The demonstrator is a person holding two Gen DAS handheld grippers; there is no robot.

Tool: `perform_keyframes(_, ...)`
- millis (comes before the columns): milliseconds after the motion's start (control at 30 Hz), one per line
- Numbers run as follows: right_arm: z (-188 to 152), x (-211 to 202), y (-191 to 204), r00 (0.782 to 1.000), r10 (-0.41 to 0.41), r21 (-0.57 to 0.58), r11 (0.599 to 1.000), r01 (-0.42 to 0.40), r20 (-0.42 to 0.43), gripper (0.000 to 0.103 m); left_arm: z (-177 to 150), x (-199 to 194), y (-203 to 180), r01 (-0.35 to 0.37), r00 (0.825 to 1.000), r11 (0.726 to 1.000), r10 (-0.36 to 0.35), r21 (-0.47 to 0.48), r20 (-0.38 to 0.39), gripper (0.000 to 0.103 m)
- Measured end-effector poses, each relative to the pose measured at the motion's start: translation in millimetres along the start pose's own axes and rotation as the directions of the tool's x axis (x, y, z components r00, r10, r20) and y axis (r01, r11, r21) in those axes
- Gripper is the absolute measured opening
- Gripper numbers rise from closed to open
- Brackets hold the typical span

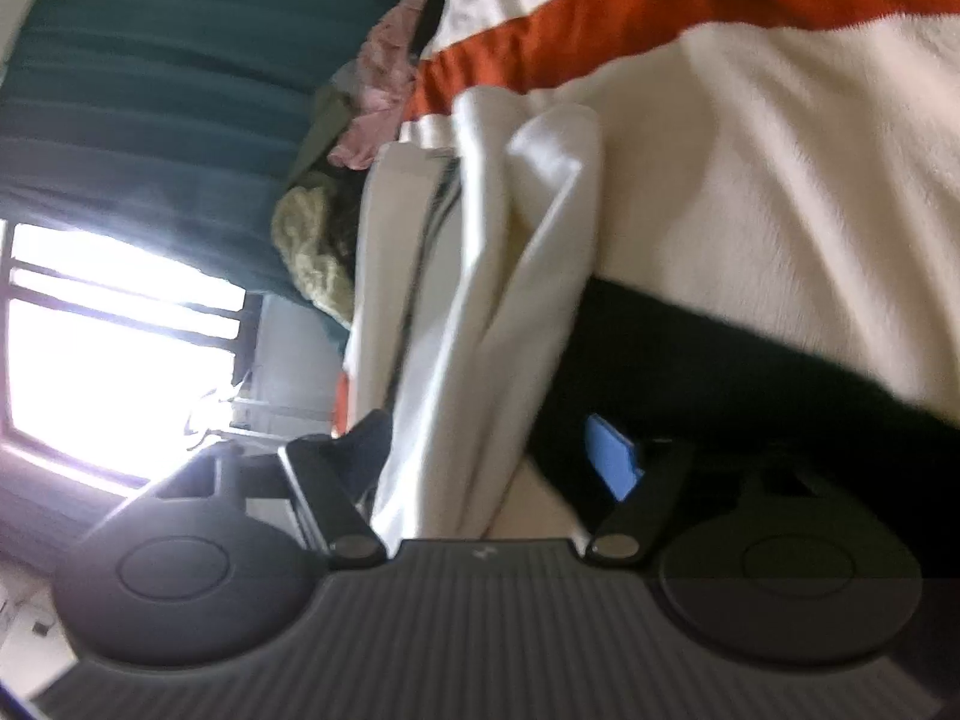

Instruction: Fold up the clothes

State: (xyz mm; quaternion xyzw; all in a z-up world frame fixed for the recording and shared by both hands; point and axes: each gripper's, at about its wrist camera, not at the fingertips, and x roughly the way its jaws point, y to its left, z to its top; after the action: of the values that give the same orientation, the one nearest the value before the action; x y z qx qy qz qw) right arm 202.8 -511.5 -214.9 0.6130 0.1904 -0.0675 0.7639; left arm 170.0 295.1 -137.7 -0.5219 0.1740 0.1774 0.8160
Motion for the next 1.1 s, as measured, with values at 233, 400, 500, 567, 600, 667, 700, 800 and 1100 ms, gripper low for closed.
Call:
perform_keyframes(233, 24.0, 28.8, -2.4, 0.996, -0.013, 0.016, 1.000, 0.012, 0.088, 0.068, 16.9, 30.0, 1.5, 0.015, 0.999, 0.996, -0.011, -0.088, 0.048, 0.042)
perform_keyframes(400, 37.4, 46.5, -4.6, 0.987, -0.061, 0.012, 0.998, 0.060, 0.151, 0.046, 23.0, 48.9, -5.4, 0.003, 0.997, 0.998, 0.002, -0.066, 0.071, 0.011)
perform_keyframes(500, 40.9, 47.8, -4.5, 0.980, -0.110, -0.012, 0.993, 0.113, 0.167, 0.015, 24.4, 44.8, -6.0, 0.026, 0.994, 0.996, -0.016, -0.084, 0.113, 0.006)
perform_keyframes(567, 42.0, 41.8, -2.9, 0.979, -0.103, -0.035, 0.993, 0.111, 0.175, 0.010, 26.3, 34.4, -10.8, 0.056, 0.988, 0.995, -0.043, -0.083, 0.150, 0.005)
perform_keyframes(600, 42.6, 38.9, -2.2, 0.979, -0.099, -0.046, 0.993, 0.109, 0.179, 0.010, 27.4, 28.6, -13.6, 0.073, 0.984, 0.994, -0.058, -0.080, 0.170, 0.005)
perform_keyframes(667, 40.7, 26.8, 11.3, 0.974, -0.101, -0.120, 0.985, 0.127, 0.202, 0.009, 26.6, 14.3, -20.8, 0.086, 0.978, 0.996, -0.079, -0.027, 0.195, 0.005)
perform_keyframes(700, 41.4, 19.2, 16.6, 0.975, -0.093, -0.136, 0.983, 0.121, 0.201, 0.009, 26.0, 6.9, -24.6, 0.091, 0.974, 0.996, -0.090, 0.004, 0.207, 0.005)
perform_keyframes(800, 44.7, -4.8, 27.3, 0.977, -0.073, -0.156, 0.982, 0.105, 0.200, 0.009, 26.1, -11.0, -22.5, 0.106, 0.975, 0.994, -0.105, 0.005, 0.197, 0.005)
perform_keyframes(1100, 51.7, -91.3, 4.0, 0.969, -0.155, -0.059, 0.984, 0.169, 0.191, 0.009, 34.7, -58.0, 5.4, 0.019, 0.998, 1.000, -0.020, 0.016, 0.062, 0.005)
